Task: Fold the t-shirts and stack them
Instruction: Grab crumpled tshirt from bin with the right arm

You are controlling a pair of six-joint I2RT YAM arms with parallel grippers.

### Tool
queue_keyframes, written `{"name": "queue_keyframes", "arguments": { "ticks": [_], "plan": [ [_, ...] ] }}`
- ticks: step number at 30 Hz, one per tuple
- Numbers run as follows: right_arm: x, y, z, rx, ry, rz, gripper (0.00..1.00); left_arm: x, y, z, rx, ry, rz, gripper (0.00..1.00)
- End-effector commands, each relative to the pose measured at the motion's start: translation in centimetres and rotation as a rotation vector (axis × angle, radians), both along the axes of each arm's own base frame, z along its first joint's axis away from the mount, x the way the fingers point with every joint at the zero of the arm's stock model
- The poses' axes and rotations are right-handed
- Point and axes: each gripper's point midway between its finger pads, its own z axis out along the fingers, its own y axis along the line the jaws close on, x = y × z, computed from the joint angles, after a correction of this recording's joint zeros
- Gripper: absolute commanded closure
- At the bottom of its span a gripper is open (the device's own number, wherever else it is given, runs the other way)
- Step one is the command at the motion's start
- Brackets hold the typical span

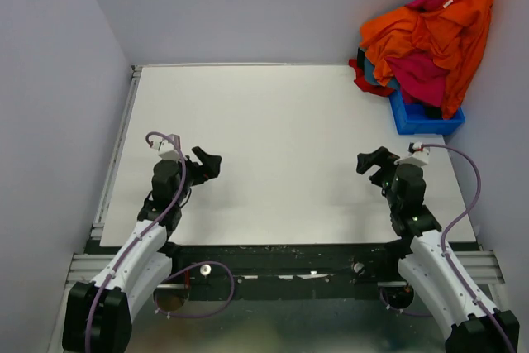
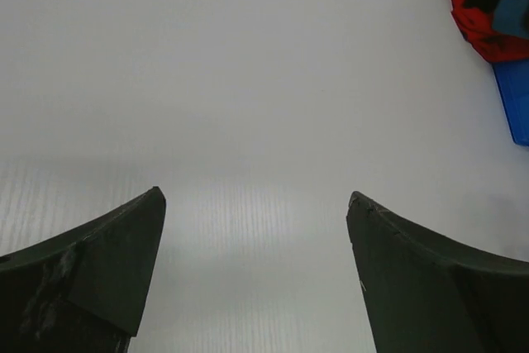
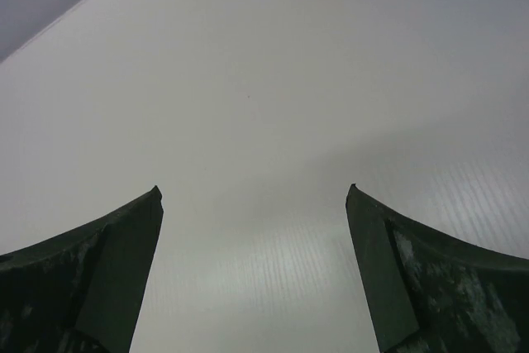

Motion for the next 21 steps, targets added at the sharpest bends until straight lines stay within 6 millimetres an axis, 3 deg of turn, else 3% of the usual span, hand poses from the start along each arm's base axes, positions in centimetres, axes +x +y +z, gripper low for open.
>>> {"name": "queue_keyframes", "arguments": {
  "ticks": [1, 8, 11, 13, 19, 20, 21],
  "plan": [
    [0.0, -0.2, 0.4, -0.003, -0.017, -0.009, 0.0, 0.1, 0.9, 0.3, 0.005, -0.008, 0.052, 0.01],
    [-0.2, -0.1, 0.7, -0.002, -0.044, 0.005, 0.0, 0.0, -1.3, 0.6, -0.023, -0.036, -0.078, 0.01],
    [-0.3, 2.7, 2.0, -0.016, -0.102, 0.181, 0.0, -0.2, -2.1, 0.6, -0.028, -0.044, -0.128, 0.01],
    [0.0, 3.5, 2.2, -0.005, -0.157, 0.222, 0.0, -0.3, -2.6, 0.7, -0.037, -0.057, -0.155, 0.01],
    [3.2, 1.7, 3.3, -0.038, -0.041, 0.09, 0.0, -0.1, -3.4, 0.1, -0.057, -0.027, -0.178, 0.01],
    [4.3, 1.2, 4.9, -0.043, -0.049, 0.05, 0.0, -0.1, -3.6, 0.2, -0.062, -0.027, -0.191, 0.01],
    [5.1, 0.7, 5.2, -0.056, -0.029, 0.015, 0.0, -0.1, -3.9, 0.1, -0.065, -0.026, -0.204, 0.01]
  ]
}}
